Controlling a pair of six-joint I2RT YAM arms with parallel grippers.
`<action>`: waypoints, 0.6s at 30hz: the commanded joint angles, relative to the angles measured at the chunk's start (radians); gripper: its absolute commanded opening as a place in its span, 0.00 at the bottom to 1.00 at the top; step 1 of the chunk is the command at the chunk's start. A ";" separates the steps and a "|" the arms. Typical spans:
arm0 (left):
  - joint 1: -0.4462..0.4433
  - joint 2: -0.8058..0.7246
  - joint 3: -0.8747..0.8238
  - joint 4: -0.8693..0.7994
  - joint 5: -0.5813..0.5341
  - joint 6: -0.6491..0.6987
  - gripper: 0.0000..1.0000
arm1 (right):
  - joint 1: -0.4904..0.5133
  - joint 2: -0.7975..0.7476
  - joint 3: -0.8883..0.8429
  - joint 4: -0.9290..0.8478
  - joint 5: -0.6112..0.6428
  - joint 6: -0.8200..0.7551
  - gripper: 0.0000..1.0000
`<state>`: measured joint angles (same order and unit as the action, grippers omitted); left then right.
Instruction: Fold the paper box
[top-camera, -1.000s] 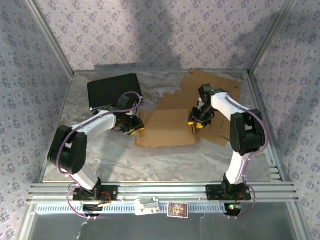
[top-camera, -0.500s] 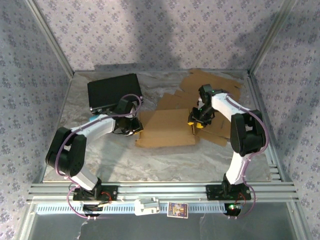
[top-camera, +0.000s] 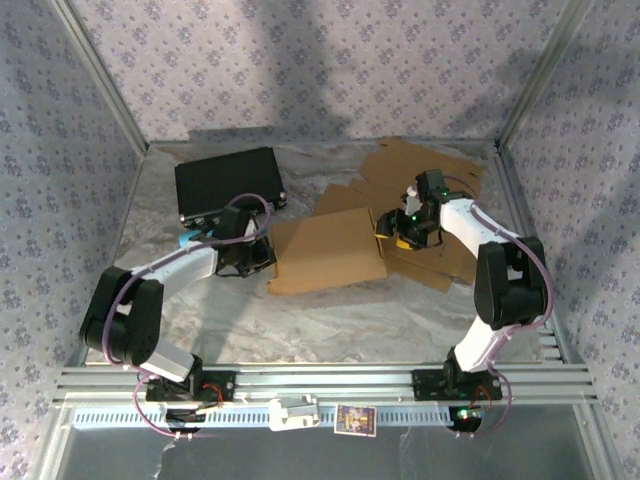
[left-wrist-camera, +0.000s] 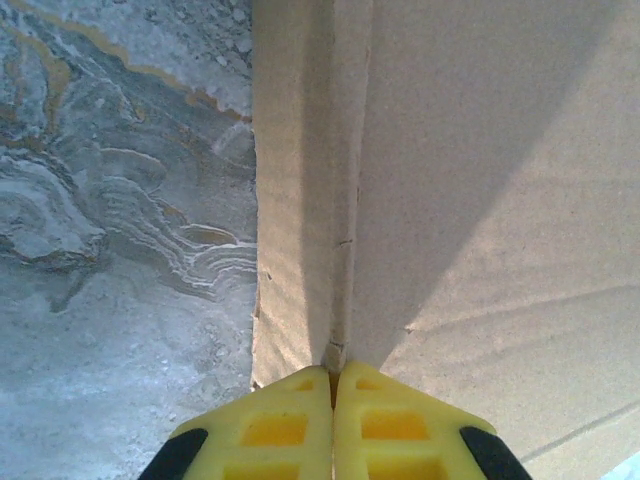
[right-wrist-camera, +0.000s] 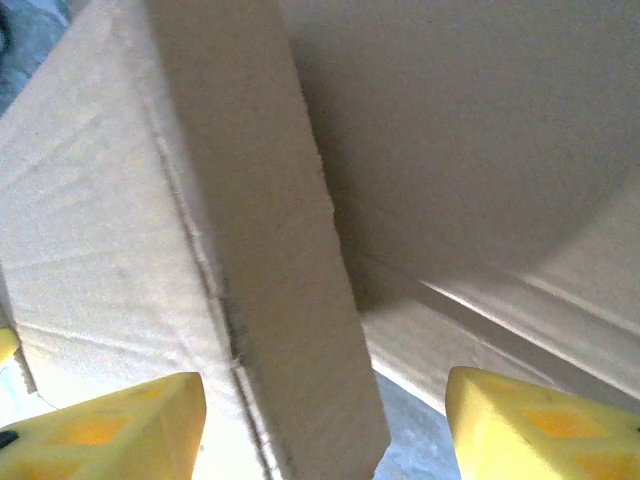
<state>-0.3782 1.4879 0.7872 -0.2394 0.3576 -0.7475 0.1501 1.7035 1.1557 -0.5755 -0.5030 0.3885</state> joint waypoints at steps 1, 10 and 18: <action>0.038 -0.004 -0.053 0.000 0.018 0.019 0.06 | -0.022 0.003 -0.045 0.137 -0.108 0.015 0.67; 0.085 -0.014 -0.086 0.011 0.055 0.049 0.05 | -0.022 -0.028 -0.130 0.426 -0.271 0.104 0.72; 0.091 -0.011 -0.093 0.008 0.054 0.054 0.04 | 0.008 -0.046 -0.191 0.505 -0.262 0.124 0.83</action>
<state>-0.2989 1.4681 0.7288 -0.1749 0.4427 -0.7208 0.1482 1.6493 0.9691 -0.1043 -0.7296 0.5098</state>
